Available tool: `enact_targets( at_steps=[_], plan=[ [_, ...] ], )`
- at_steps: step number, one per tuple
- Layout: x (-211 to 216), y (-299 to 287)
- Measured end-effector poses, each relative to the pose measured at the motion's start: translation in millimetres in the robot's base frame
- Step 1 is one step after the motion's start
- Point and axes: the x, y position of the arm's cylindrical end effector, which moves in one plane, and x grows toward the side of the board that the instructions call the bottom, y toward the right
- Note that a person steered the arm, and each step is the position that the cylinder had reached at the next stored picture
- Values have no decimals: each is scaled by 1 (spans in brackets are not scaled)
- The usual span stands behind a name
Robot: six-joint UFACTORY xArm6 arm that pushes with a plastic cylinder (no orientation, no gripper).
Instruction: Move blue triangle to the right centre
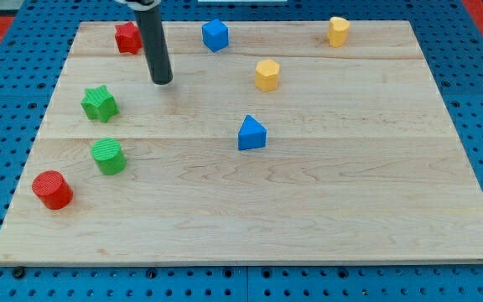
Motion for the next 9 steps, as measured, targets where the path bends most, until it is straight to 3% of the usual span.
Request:
enact_targets(
  at_steps=[3, 9],
  plan=[
    [-29, 16],
    [-29, -17]
  ],
)
